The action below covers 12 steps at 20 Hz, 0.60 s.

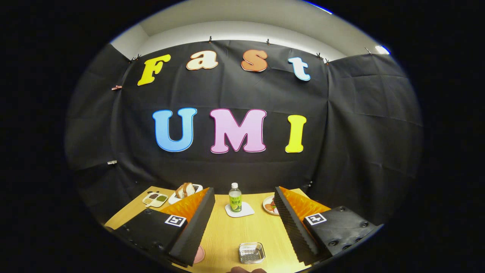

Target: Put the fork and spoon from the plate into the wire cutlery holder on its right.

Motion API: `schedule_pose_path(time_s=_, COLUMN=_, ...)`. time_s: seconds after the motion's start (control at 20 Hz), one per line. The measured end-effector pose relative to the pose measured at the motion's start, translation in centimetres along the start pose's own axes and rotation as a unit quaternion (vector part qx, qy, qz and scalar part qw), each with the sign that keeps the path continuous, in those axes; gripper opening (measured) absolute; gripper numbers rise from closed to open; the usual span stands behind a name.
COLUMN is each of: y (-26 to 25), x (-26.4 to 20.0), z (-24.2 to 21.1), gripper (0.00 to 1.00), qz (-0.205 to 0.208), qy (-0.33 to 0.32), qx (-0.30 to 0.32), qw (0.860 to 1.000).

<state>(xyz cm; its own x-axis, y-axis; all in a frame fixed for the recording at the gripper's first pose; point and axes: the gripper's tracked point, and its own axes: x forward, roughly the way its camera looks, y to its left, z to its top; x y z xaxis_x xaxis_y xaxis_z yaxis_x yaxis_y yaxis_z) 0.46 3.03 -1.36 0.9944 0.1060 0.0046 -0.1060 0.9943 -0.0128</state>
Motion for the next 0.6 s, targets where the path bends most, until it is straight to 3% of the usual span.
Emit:
schedule_pose_path(time_s=0.2, y=2.0, x=0.0, z=-2.2, gripper=0.98, qz=0.031, qy=0.023, qx=-0.015, qw=0.999)
schedule_pose_path(time_s=0.6, y=4.3, x=0.1, z=-5.0, gripper=0.98, qz=0.045, qy=0.059, qx=-0.001, qw=0.997)
